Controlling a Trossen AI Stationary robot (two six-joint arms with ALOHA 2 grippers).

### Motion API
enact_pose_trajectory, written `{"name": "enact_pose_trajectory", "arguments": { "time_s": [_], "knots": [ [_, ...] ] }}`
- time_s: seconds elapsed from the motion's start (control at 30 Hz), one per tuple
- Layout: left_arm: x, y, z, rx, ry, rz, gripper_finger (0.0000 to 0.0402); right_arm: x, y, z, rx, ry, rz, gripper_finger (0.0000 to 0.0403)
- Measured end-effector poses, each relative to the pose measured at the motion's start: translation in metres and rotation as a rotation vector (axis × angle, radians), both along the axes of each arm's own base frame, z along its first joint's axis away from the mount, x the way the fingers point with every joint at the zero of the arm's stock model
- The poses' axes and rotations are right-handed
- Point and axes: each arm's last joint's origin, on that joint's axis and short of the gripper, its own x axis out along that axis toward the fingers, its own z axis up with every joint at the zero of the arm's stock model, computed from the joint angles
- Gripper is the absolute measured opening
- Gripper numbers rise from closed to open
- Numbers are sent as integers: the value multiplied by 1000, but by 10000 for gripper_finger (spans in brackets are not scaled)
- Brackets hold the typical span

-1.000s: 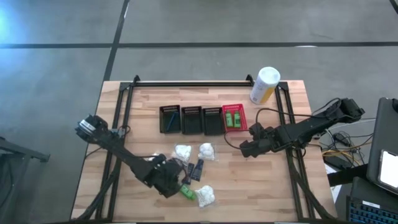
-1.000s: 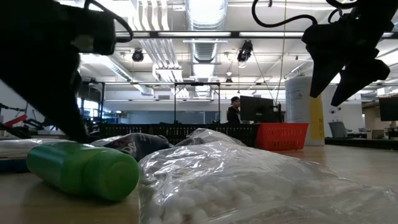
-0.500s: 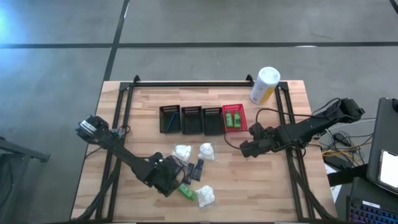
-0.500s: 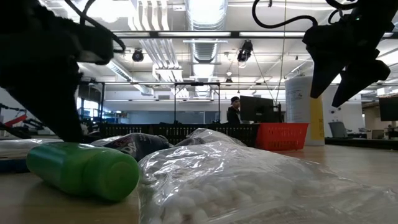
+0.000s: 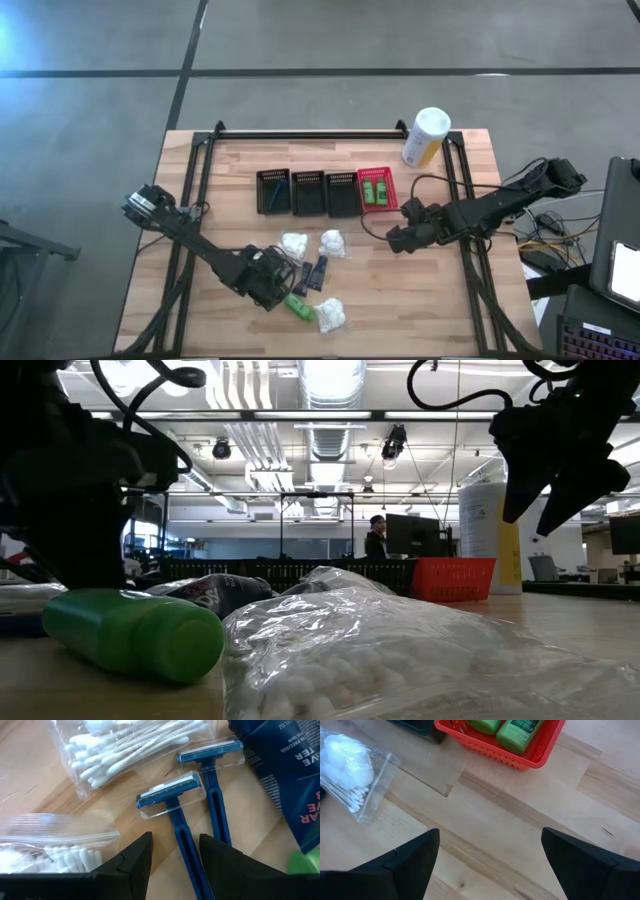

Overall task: Pick & Place Travel size toiletries
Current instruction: Put the blue razor into the left black bin

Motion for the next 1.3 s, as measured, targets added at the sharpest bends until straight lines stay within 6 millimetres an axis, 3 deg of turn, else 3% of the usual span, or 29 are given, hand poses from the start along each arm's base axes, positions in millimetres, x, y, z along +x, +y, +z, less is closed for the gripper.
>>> {"name": "enact_pose_trajectory", "arguments": {
  "time_s": [0.13,0.4,0.6,0.8,0.9,1.0,1.17,1.3],
  "knots": [
    [-1,0,-1,12,13,-27,139,0,0,0,-1,1,0,357],
    [1,0,0,10,4,-65,25,-1,0,-2,-3,7,3,347],
    [4,-2,8,-37,-17,-51,25,-2,0,-3,-5,11,3,332],
    [-2,5,52,-30,-119,34,25,-2,0,-3,-6,12,6,325],
    [-11,23,74,9,-243,251,25,-2,0,-3,-7,14,11,328],
    [-21,53,89,80,-337,455,25,-1,0,-3,-7,13,10,336],
    [-24,115,94,161,-321,587,25,-1,0,-3,-7,12,11,350],
    [-21,165,86,188,-280,626,25,-1,0,-3,1,7,-4,354]
  ]
}}
